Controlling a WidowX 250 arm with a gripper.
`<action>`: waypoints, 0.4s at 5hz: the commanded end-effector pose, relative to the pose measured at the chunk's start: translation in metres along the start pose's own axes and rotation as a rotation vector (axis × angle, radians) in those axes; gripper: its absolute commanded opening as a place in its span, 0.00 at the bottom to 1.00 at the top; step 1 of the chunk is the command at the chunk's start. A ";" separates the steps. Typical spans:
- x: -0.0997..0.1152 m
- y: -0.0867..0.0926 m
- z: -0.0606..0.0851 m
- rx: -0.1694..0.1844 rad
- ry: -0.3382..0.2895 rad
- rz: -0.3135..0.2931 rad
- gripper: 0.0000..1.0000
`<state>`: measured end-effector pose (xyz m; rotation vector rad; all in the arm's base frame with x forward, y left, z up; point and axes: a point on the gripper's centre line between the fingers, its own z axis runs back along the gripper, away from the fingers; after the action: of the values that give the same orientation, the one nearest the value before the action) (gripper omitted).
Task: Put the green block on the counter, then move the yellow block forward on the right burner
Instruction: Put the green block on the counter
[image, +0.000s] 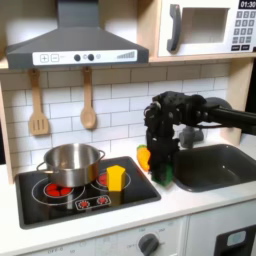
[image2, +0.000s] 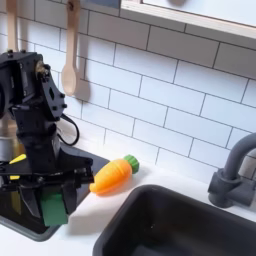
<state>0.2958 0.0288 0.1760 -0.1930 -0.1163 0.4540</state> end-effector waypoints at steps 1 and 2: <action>-0.023 -0.030 -0.009 -0.067 0.082 -0.204 0.00; -0.027 -0.033 -0.012 -0.061 0.097 -0.271 0.00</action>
<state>0.2862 -0.0144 0.1746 -0.2620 -0.0770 0.1724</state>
